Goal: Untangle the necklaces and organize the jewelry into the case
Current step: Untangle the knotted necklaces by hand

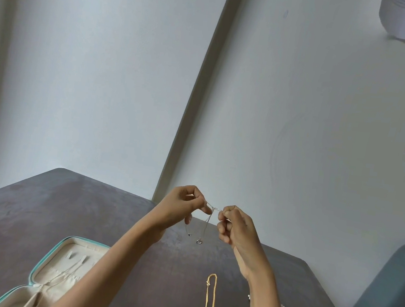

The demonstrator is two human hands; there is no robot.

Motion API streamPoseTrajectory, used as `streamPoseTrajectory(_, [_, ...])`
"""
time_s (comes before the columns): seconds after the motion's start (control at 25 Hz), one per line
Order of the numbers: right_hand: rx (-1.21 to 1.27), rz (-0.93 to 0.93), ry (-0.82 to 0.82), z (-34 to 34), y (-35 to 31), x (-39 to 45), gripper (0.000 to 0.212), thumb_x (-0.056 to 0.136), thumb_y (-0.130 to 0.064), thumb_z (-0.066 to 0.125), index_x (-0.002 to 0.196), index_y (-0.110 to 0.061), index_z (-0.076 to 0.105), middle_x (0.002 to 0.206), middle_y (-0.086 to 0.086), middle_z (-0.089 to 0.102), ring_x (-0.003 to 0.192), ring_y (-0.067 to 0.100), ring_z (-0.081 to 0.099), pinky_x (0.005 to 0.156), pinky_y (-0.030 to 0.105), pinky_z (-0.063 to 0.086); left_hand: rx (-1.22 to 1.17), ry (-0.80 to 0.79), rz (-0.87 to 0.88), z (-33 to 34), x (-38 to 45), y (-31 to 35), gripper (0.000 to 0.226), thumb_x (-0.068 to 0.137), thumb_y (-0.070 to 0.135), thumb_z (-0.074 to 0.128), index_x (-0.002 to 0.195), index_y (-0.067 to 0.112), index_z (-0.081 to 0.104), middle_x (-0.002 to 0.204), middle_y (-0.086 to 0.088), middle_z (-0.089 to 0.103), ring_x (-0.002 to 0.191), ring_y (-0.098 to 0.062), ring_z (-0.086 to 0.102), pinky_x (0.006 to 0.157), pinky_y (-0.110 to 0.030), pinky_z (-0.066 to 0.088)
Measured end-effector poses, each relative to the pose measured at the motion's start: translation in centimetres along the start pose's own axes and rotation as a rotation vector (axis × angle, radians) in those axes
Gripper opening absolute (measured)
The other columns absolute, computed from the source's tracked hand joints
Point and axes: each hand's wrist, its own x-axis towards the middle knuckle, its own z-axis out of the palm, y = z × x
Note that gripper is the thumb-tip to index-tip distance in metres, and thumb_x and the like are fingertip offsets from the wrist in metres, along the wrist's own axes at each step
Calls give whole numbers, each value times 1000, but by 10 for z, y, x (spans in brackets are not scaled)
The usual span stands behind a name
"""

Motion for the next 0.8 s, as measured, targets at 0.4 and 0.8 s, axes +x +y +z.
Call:
streamPoseTrajectory(0.4, [94, 50, 19, 4, -2, -2, 23, 94, -10, 37, 74, -13, 47, 79, 3, 55, 54, 13, 37, 49, 20, 30, -70, 22, -74, 7, -8, 6, 13, 94, 8, 50, 82, 4, 53, 89, -10, 68, 42, 6, 52, 41, -8, 34])
streamPoseTrajectory(0.8, [340, 96, 27, 8, -1, 2, 20, 94, -8, 37, 76, -12, 46, 75, 4, 57, 50, 10, 39, 43, 19, 28, -72, 2, -136, 10, -7, 0, 15, 96, 14, 45, 81, 12, 46, 72, 2, 67, 51, -8, 41, 43, -7, 35])
